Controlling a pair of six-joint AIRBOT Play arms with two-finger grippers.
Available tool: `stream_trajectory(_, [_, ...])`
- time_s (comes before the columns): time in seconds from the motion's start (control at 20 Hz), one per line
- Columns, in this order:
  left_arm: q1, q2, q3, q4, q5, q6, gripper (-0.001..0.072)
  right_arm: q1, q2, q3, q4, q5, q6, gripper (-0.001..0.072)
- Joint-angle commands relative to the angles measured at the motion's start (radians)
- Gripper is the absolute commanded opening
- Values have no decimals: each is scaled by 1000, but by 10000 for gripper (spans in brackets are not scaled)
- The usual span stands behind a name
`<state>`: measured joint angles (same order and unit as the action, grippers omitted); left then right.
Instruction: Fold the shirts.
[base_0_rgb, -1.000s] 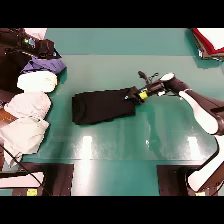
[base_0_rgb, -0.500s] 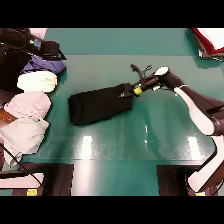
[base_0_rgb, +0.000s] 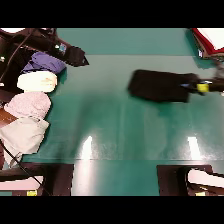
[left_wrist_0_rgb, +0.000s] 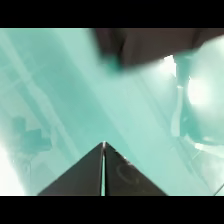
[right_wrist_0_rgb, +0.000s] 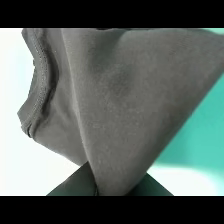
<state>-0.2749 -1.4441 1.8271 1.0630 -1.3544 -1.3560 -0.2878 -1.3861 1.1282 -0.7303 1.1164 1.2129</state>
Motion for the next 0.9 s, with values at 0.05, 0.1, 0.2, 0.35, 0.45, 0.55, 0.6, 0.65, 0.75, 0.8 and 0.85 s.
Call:
stream_trajectory(0.05, [-72, 0, 0, 0, 58, -6, 24, -439, 165, -172, -32, -150, 2, 22])
stream_trajectory(0.1, [-80, 0, 0, 0, 69, -6, 25, -514, 177, -196, -32, -161, 2, 21])
stream_trajectory(0.2, [-83, 0, 0, 0, 77, -6, 24, -640, 193, -238, -32, -193, 2, 22])
stream_trajectory(0.35, [-83, 0, 0, 1, 78, -6, 24, -740, 192, -258, -69, -193, 2, 22])
stream_trajectory(0.45, [-83, 0, 0, 1, 78, -6, 24, -748, 192, -239, -188, -179, 5, 22])
stream_trajectory(0.55, [-83, 0, 0, 2, 76, -6, 25, -747, 192, -208, -272, -149, 14, 49])
stream_trajectory(0.6, [-83, 0, 0, 2, 76, -6, 24, -747, 192, -186, -298, -135, 14, 307])
stream_trajectory(0.65, [-83, 0, 0, 2, 74, -6, 24, -748, 192, -159, -332, -118, 14, 586])
stream_trajectory(0.75, [-82, 0, 0, 4, 66, -5, 24, -759, 192, -76, -428, -57, 34, 673])
stream_trajectory(0.8, [-83, 0, 0, 4, 60, -5, 25, -761, 192, -26, -441, -30, 76, 672])
stream_trajectory(0.85, [-83, 0, 0, 3, 63, -5, 25, -750, 192, 13, -433, -18, 119, 671])
